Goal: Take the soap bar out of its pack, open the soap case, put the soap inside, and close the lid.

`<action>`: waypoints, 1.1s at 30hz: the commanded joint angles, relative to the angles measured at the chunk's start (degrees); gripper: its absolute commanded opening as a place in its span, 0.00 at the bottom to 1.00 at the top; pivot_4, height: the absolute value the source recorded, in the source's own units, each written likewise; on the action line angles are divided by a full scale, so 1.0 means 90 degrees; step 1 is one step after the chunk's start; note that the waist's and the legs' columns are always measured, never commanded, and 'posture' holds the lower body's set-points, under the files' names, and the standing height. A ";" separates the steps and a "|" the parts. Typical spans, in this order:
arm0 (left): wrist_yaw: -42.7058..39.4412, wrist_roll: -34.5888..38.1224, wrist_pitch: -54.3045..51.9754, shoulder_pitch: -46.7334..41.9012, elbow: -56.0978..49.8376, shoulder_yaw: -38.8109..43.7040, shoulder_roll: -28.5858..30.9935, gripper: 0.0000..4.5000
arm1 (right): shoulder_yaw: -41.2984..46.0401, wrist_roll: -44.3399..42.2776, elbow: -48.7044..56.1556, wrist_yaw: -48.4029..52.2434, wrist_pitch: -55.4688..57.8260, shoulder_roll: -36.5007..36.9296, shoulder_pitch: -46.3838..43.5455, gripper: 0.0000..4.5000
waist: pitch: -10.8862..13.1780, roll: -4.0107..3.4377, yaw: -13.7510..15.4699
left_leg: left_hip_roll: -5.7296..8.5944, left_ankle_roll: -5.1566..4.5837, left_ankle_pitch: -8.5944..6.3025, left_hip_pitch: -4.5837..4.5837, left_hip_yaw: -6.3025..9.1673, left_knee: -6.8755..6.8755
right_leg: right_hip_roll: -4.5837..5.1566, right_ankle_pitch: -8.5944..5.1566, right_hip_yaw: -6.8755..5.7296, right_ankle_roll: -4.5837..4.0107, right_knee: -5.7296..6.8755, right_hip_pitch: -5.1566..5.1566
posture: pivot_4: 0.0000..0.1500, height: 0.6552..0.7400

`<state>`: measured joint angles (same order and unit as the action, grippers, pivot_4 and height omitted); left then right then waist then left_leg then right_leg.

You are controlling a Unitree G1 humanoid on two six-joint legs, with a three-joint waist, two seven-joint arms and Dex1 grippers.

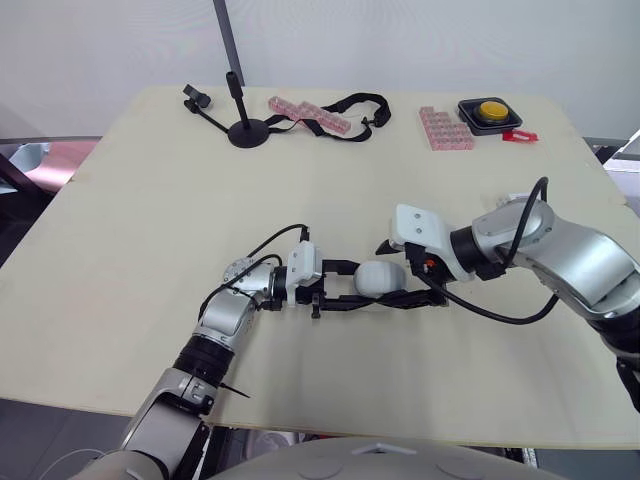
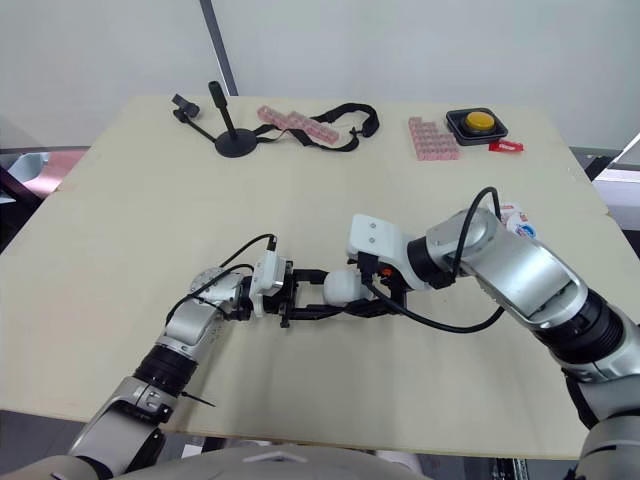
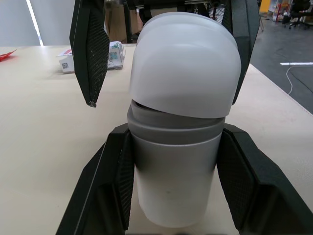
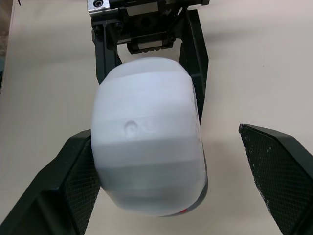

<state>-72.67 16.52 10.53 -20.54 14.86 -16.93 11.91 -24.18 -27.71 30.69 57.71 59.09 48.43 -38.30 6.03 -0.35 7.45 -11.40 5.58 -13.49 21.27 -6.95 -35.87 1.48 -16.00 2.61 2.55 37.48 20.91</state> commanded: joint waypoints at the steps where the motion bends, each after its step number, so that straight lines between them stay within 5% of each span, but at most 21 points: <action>1: -0.0009 -0.0035 -0.0016 -0.0014 -0.0036 -0.0058 0.0026 0.42 | 0.0199 -0.0056 0.0106 0.0019 0.0001 -0.0009 -0.0118 1.00 | 0.0000 0.0000 0.0001 | 0.0000 0.0000 0.0000 0.0000 0.0000 0.0000 | 0.0000 0.0000 0.0000 0.0000 0.0000 0.0000 | 1.00 1.00; 33: -0.0042 -0.0056 0.0020 0.0060 -0.0080 -0.0076 0.0063 0.42 | 0.0331 0.0003 -0.0033 0.0082 -0.0098 0.0011 -0.0251 1.00 | 0.0000 0.0000 -0.0001 | 0.0000 0.0000 0.0000 0.0000 0.0000 0.0000 | 0.0000 0.0000 0.0000 0.0000 0.0001 0.0001 | 1.00 1.00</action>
<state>-72.84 16.39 10.60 -20.49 14.73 -16.94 11.99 -23.16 -27.69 29.73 58.05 58.88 48.03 -39.04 6.03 -0.35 7.45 -11.40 5.58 -13.49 21.27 -6.95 -35.88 1.47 -16.00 2.60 2.55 37.49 20.92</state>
